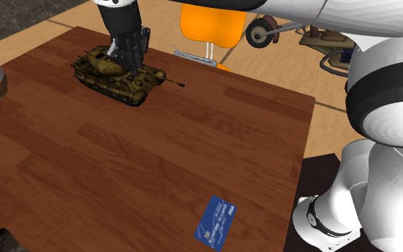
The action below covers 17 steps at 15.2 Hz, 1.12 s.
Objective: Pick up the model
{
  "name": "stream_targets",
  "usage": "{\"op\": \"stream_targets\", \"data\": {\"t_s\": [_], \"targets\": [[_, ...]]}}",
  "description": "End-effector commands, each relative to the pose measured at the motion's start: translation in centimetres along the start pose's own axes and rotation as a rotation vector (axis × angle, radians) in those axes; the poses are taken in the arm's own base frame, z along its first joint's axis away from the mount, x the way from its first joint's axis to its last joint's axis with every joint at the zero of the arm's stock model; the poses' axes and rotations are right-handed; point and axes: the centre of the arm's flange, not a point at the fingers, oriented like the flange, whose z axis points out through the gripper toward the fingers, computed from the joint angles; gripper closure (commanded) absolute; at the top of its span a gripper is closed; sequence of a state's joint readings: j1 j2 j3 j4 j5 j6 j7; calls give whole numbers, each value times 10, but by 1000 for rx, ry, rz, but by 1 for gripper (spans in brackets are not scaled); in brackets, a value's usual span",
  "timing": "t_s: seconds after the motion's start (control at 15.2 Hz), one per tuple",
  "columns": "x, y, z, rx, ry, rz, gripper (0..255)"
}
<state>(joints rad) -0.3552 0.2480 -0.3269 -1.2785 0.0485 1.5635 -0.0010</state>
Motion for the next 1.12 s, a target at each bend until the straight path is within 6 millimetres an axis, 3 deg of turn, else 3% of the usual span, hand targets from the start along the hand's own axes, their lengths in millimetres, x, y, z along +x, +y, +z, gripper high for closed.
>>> {"op": "stream_targets", "data": {"t_s": [0.0,0.92,1.06], "targets": [[0,0,-4,0,-2,0,255],[4,2,-78,0,-2,0,255],[4,2,-79,0,-2,0,255]]}}
